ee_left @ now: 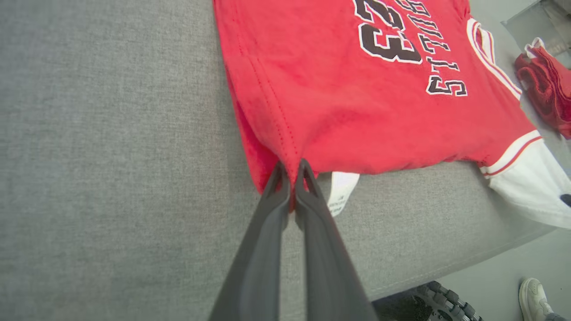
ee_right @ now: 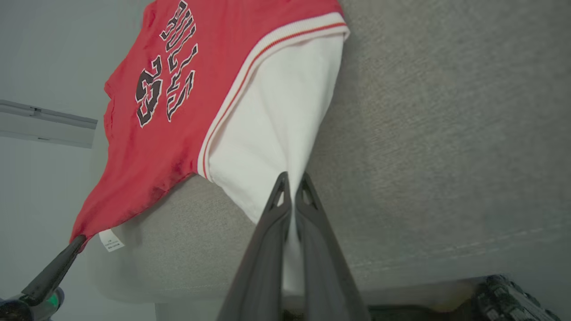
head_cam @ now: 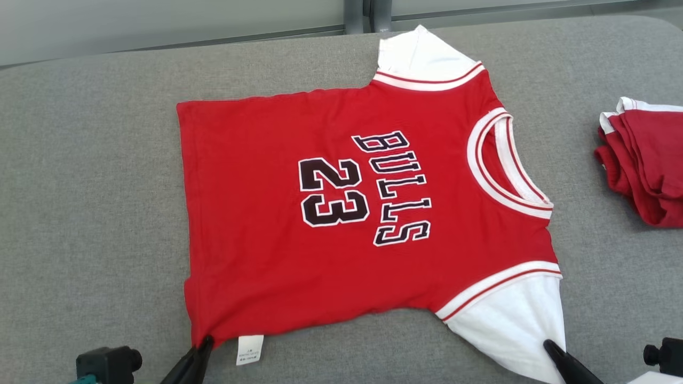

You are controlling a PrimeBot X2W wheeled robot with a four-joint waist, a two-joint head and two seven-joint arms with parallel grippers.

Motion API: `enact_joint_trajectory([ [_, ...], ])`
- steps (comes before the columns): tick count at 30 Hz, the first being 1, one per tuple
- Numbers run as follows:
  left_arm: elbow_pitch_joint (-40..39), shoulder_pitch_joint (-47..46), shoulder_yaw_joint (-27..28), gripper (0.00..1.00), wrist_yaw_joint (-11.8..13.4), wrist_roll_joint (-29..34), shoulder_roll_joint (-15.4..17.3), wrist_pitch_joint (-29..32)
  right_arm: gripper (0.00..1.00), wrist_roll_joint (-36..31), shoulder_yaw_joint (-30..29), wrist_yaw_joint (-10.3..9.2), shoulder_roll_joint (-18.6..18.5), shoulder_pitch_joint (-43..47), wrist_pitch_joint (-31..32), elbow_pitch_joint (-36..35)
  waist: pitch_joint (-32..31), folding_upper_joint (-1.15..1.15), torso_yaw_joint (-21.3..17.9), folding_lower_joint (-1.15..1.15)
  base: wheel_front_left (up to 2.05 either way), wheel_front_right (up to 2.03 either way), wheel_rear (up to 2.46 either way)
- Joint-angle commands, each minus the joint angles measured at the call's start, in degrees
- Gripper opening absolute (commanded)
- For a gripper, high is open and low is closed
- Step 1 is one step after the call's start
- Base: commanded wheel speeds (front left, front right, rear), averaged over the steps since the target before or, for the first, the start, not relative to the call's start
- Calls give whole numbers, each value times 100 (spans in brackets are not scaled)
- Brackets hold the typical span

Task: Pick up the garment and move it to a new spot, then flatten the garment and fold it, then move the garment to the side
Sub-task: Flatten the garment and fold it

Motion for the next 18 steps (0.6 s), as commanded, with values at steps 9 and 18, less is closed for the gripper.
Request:
enact_joint_trajectory([
  [9, -729, 146, 335, 0, 214, -182, 136, -96, 0, 179, -143, 2, -6, -320, 111, -480, 285, 64, -129, 1, 0, 0, 0],
  [18, -1372, -730, 649, 0, 275, -623, 516, 798, 0, 205, -328, 3, -231, -1908, 909, -746, 760, 64, -148, 1, 0, 0, 0],
])
